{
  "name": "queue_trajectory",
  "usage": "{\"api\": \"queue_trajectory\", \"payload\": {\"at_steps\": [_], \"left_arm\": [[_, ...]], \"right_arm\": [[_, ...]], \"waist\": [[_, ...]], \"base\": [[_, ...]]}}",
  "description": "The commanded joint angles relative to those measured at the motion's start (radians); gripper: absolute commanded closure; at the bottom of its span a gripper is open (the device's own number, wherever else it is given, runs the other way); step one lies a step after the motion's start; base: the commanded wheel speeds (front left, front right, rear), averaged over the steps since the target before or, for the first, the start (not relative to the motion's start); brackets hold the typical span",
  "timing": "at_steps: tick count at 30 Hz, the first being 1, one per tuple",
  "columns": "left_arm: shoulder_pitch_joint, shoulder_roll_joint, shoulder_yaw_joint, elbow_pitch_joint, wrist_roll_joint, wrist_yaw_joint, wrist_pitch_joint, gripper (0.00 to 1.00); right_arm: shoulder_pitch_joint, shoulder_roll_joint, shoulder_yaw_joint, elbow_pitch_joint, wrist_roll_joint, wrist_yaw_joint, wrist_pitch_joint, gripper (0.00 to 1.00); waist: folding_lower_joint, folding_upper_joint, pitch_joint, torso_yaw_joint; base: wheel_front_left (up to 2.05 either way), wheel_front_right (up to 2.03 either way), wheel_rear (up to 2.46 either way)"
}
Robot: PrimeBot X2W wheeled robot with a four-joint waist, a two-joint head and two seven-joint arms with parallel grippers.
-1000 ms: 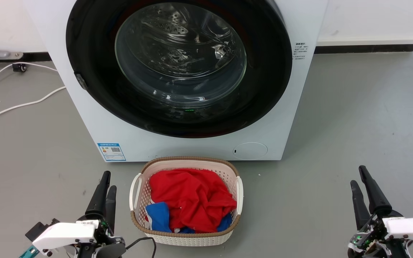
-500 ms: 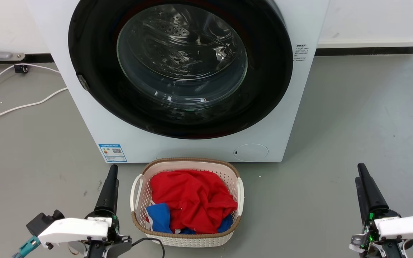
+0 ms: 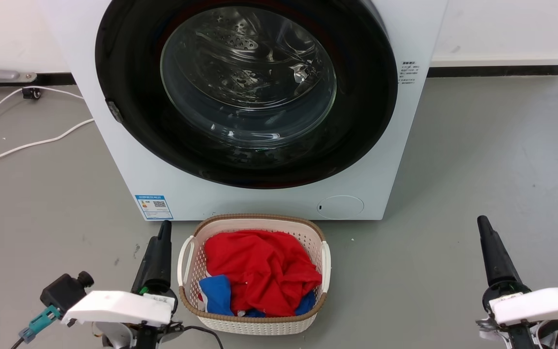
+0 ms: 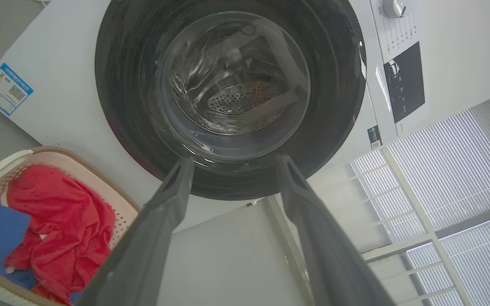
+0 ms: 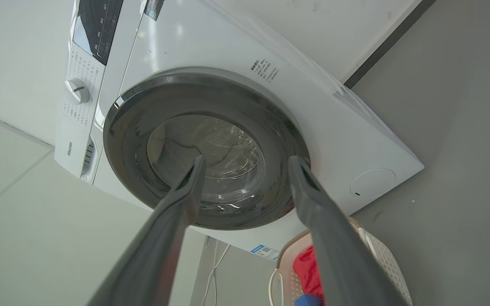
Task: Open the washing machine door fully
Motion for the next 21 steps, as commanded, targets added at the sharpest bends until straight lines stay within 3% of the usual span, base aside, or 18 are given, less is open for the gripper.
{"api": "queue_trajectory", "payload": {"at_steps": [1, 15, 21], "left_arm": [[-0.014, 0.006, -0.008, -0.018, 0.076, 0.003, -0.012, 0.0], [-0.02, 0.051, -0.069, -0.021, 0.427, 0.048, -0.058, 0.0], [-0.022, 0.062, -0.086, -0.017, 0.496, 0.056, -0.072, 0.0]], "right_arm": [[-0.005, -0.009, 0.005, -0.028, -0.066, 0.0, -0.009, 0.0], [0.008, -0.002, 0.002, -0.066, -0.382, 0.0, 0.006, 0.0], [0.012, -0.005, 0.005, -0.081, -0.464, 0.0, 0.012, 0.0]], "waist": [[0.0, 0.0, 0.0, 0.0], [0.0, 0.0, -0.007, 0.002], [0.0, 0.0, -0.01, 0.004]], "base": [[0.0, 0.0, 0.0], [0.0, 0.0, 0.0], [0.0, 0.0, 0.0]]}}
